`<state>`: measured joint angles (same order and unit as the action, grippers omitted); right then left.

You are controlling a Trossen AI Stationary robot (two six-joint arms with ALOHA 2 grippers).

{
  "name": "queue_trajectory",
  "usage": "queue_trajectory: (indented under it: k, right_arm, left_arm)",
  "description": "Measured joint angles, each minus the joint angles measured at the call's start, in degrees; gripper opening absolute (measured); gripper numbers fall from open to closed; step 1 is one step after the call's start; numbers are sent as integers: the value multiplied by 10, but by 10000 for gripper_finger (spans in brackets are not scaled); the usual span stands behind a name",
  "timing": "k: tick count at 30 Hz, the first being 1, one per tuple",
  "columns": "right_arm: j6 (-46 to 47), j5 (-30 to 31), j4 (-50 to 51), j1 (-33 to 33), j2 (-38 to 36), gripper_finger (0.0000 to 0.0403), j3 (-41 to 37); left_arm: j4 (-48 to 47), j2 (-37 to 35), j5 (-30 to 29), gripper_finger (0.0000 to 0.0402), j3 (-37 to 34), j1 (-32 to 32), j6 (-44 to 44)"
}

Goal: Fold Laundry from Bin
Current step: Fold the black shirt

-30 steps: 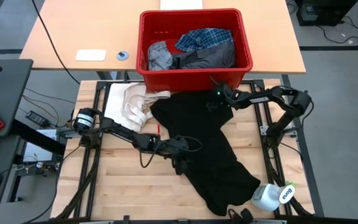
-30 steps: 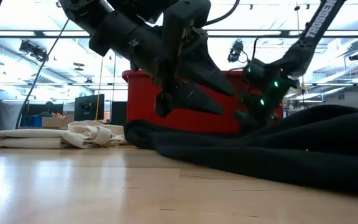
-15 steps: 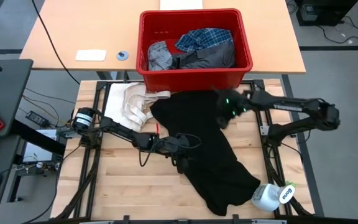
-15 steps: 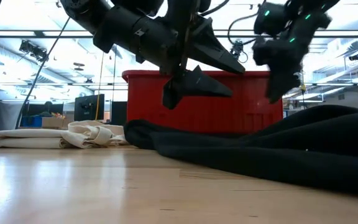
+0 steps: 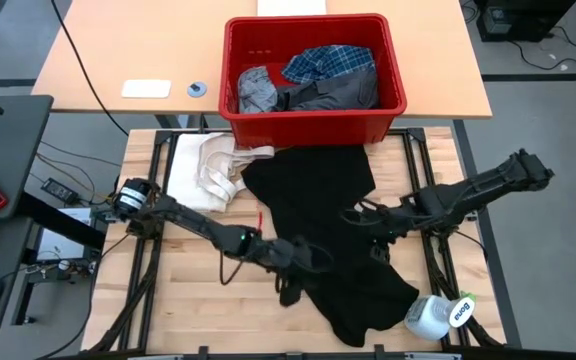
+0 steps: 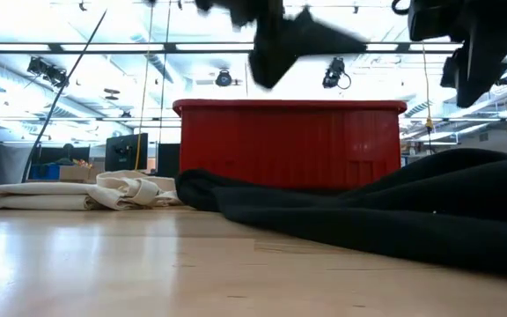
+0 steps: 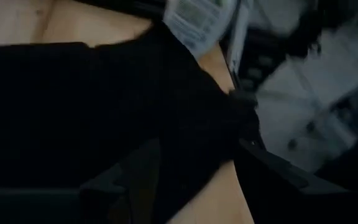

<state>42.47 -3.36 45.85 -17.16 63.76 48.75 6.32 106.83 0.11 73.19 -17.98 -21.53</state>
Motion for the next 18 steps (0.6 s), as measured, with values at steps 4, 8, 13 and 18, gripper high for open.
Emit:
queue_trajectory:
  k: [4,8,13,18]
  right_arm:
    - [56,28,0,-31,-24,198,0]
    - [83,89,-7,-74,-54,198,-6]
    - [165,140,-64,-135,-99,198,-46]
    - [249,213,-122,-193,-102,198,-67]
  left_arm:
    - [-89,7,-6,208,81,-8,57]
    - [-114,29,-1,208,127,-8,72]
    - [-105,44,11,207,137,-32,111]
    - [-115,55,13,208,136,-62,182]
